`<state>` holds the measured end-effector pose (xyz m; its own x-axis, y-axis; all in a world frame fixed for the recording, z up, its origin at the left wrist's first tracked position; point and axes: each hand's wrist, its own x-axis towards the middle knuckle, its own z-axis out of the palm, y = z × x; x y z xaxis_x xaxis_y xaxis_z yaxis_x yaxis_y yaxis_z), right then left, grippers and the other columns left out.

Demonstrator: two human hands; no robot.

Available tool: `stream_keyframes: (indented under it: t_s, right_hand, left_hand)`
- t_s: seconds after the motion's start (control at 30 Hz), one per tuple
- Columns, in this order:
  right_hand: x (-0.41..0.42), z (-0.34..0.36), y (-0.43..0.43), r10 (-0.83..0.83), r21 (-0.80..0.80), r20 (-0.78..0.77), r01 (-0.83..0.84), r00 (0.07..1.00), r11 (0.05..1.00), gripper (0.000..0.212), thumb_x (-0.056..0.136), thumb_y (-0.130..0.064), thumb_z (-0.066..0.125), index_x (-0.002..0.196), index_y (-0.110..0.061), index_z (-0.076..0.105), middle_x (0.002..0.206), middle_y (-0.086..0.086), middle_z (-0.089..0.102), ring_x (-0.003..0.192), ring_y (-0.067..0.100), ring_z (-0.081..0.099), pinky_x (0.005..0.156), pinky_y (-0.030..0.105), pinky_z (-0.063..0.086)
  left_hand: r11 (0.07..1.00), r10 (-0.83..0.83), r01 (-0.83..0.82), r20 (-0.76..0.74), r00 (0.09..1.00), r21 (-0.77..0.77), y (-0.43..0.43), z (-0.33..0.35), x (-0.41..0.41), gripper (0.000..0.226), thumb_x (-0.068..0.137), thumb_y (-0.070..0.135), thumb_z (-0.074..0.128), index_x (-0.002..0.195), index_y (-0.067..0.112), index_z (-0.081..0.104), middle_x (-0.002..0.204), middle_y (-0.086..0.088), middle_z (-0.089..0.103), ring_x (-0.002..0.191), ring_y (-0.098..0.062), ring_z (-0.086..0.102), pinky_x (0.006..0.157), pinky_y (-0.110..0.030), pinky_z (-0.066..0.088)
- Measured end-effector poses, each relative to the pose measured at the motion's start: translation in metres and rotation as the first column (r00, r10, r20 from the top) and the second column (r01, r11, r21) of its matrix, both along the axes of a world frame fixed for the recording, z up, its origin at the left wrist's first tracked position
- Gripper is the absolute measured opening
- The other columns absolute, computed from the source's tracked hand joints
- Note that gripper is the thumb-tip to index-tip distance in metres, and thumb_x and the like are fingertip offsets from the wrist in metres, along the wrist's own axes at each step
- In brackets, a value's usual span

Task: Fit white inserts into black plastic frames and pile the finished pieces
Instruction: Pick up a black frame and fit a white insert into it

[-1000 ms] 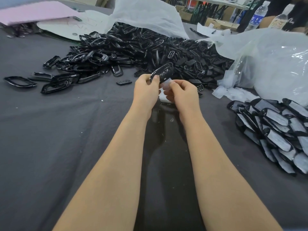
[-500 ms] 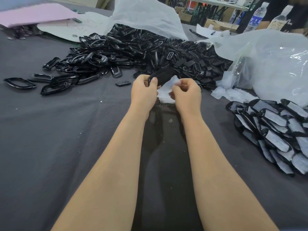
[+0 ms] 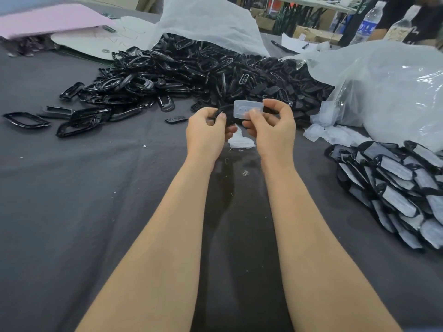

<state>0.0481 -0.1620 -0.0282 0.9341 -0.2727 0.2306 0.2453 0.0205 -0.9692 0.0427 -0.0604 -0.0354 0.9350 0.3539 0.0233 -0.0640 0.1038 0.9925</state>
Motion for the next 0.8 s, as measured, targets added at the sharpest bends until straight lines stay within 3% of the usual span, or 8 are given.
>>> stream_keyframes:
  t_s: [0.13, 0.27, 0.4, 0.5, 0.6, 0.7, 0.8]
  right_hand:
    - [-0.0018, -0.0021, 0.0015, 0.017, -0.161, 0.025, -0.013, 1.000, 0.987, 0.011, 0.091, -0.006, 0.060, 0.091, -0.016, 0.056, 0.075, -0.004, 0.067, 0.060, 0.003, 0.065, 0.066, 0.026, 0.056]
    - [-0.0018, -0.0036, 0.0018, 0.001, -0.242, 0.038, 0.009, 0.999, 0.970, 0.011, 0.090, -0.007, 0.061, 0.088, -0.016, 0.056, 0.072, -0.005, 0.065, 0.064, 0.007, 0.066, 0.074, 0.036, 0.058]
    - [-0.0027, -0.0033, 0.0035, -0.029, -0.301, 0.056, 0.044, 0.998, 0.953, 0.009, 0.090, -0.008, 0.061, 0.088, -0.015, 0.056, 0.075, 0.000, 0.066, 0.068, 0.015, 0.067, 0.077, 0.041, 0.057]
    - [-0.0026, -0.0036, 0.0053, -0.044, -0.313, 0.059, 0.061, 0.997, 0.948, 0.008, 0.090, -0.009, 0.061, 0.088, -0.014, 0.056, 0.077, 0.004, 0.067, 0.073, 0.019, 0.068, 0.076, 0.035, 0.057]
    - [-0.0015, -0.0055, 0.0050, -0.084, -0.374, 0.092, 0.112, 0.992, 0.920, 0.006, 0.089, -0.012, 0.063, 0.091, -0.015, 0.058, 0.078, -0.003, 0.062, 0.072, 0.007, 0.060, 0.070, 0.010, 0.045]
    - [0.0018, -0.0071, 0.0017, -0.137, -0.322, 0.036, 0.141, 0.990, 0.936, 0.018, 0.087, -0.017, 0.066, 0.103, -0.015, 0.058, 0.088, 0.000, 0.061, 0.074, 0.003, 0.055, 0.071, 0.008, 0.040]
    - [0.0044, -0.0052, 0.0011, -0.040, -0.147, -0.095, 0.026, 0.995, 0.989, 0.017, 0.089, -0.016, 0.066, 0.103, -0.013, 0.058, 0.088, 0.001, 0.064, 0.084, 0.015, 0.064, 0.080, 0.024, 0.052]
  left_hand:
    - [1.000, -0.012, 0.012, -0.017, 1.000, 0.023, -0.0002, 0.0014, 0.0005, 0.015, 0.100, 0.012, 0.047, 0.105, 0.013, 0.060, 0.088, -0.002, 0.070, 0.067, -0.004, 0.070, 0.061, -0.015, 0.055]
    - [0.997, -0.037, 0.039, -0.026, 0.999, 0.071, -0.0010, 0.0003, 0.0007, 0.016, 0.099, 0.016, 0.047, 0.108, 0.012, 0.060, 0.096, -0.007, 0.070, 0.084, -0.017, 0.072, 0.075, -0.028, 0.060]
    - [0.980, -0.061, 0.057, 0.011, 0.998, 0.190, -0.0014, -0.0002, -0.0007, 0.010, 0.097, 0.020, 0.054, 0.104, 0.016, 0.059, 0.093, -0.005, 0.071, 0.083, -0.018, 0.071, 0.081, -0.038, 0.059]
    - [0.968, -0.067, 0.059, 0.024, 0.997, 0.243, -0.0005, -0.0020, 0.0003, 0.010, 0.095, 0.014, 0.057, 0.105, 0.013, 0.058, 0.096, -0.008, 0.071, 0.084, -0.019, 0.071, 0.085, -0.041, 0.057]
    - [0.975, -0.063, 0.050, 0.051, 0.997, 0.216, 0.0003, -0.0026, 0.0012, 0.008, 0.096, 0.010, 0.055, 0.102, 0.015, 0.057, 0.082, 0.000, 0.070, 0.079, -0.013, 0.071, 0.083, -0.039, 0.058]
    - [0.986, -0.056, 0.046, 0.057, 0.997, 0.159, 0.0008, -0.0034, 0.0026, 0.006, 0.096, 0.011, 0.055, 0.099, 0.016, 0.057, 0.074, 0.005, 0.069, 0.078, -0.012, 0.071, 0.080, -0.036, 0.059]
    - [0.989, -0.063, 0.056, 0.052, 0.997, 0.134, 0.0003, -0.0045, 0.0031, 0.008, 0.096, 0.012, 0.056, 0.093, 0.019, 0.058, 0.073, 0.006, 0.069, 0.073, -0.007, 0.070, 0.074, -0.028, 0.058]
